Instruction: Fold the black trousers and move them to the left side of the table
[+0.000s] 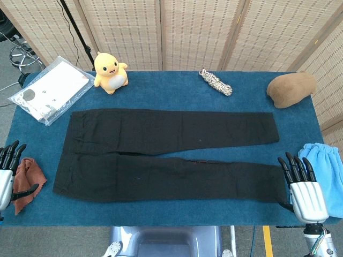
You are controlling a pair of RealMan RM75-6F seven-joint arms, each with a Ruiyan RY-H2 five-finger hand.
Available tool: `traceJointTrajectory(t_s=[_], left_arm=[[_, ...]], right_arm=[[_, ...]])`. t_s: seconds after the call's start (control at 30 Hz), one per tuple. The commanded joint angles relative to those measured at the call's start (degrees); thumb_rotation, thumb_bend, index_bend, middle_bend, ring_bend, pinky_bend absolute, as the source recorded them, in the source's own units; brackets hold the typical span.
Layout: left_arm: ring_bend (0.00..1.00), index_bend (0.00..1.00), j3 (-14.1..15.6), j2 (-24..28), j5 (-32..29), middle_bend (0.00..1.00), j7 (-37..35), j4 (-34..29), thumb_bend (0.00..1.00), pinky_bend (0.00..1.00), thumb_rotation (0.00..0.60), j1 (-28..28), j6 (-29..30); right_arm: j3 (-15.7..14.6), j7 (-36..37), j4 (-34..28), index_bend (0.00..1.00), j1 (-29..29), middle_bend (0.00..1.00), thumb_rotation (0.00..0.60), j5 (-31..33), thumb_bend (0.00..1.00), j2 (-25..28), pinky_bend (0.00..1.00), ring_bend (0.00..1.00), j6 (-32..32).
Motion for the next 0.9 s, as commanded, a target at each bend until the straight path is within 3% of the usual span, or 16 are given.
traceJointTrajectory(t_s=[0.03, 0.5, 0.73, 0.9], left_arm=[[0.0, 0.0, -0.03, 0.02, 0.01, 0.0, -0.08, -0.02, 0.0, 0.0, 0.6, 0.04, 0.09], [0.0, 0.0, -0.12, 0.4, 0.04, 0.0, -0.76, -0.07, 0.0, 0.0, 0.6, 0.09, 0.06], [0.0, 0.0, -0.31, 0.83, -0.38, 0.0, -1.71, -0.26, 0.0, 0.0, 0.6, 0.17, -0.01], [0.0, 0.0, -0.27, 0.95, -0.44, 0.0, -1.99, -0.34, 0.0, 0.0, 0.6, 0.23, -0.08]], right_arm=[[-0.05, -0.04, -0.03, 0.01, 0.02, 0.0, 0.6, 0.05, 0.0, 0.01, 0.0, 0.0, -0.1], [-0.89, -0.16, -0.53, 0.01, 0.2, 0.0, 0.6, -0.3, 0.0, 0.0, 0.0, 0.0, -1.26], [-4.05, -2.12, -0.57, 0.01, 1.21, 0.0, 0.6, -1.82, 0.0, -0.15, 0.0, 0.0, -6.12], [-4.46, 0.36, 3.36, 0.03, 2.33, 0.0, 0.6, -4.91, 0.0, -1.75, 0.0, 0.0, -6.33]])
